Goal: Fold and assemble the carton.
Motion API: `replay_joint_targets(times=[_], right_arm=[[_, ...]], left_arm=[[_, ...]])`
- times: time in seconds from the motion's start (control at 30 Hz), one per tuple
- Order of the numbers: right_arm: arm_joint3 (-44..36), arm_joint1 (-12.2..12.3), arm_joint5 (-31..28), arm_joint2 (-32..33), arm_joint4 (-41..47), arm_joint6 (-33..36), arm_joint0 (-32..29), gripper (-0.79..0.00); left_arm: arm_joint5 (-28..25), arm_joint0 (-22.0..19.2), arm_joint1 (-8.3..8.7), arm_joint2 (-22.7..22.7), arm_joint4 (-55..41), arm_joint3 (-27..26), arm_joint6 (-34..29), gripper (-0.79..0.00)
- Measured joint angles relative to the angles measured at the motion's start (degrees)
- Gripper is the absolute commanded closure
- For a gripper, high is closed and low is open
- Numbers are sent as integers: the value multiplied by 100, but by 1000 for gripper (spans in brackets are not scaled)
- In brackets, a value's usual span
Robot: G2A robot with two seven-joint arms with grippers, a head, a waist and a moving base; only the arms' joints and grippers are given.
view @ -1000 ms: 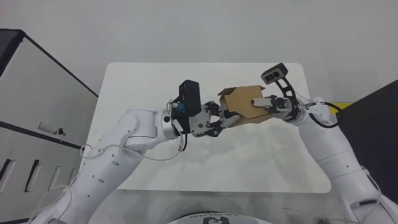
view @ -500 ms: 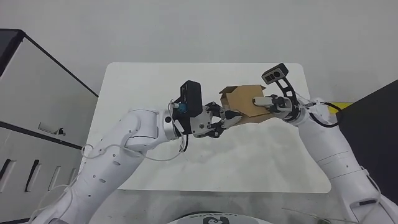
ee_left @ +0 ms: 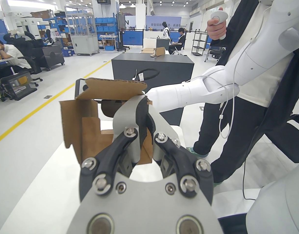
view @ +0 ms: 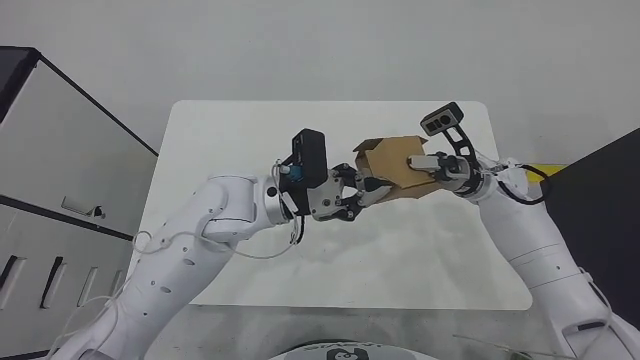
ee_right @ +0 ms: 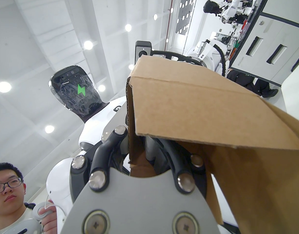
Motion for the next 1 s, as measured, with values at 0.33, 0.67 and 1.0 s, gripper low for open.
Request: replay_joint_targets(times=[0.33,0.67,1.0], right_arm=[[-50,5,16,-30,33,0,-28,0],[-14,9,51,-34,126,0,-41,0],[60,17,186,7,325,0,-51,0]], left_arm=[[-30,23,-13,44,1,-2,-27,0],[-16,20,-19,-9,21,-25,-26,0],[36,212,34,-364,125,-195,39,0]])
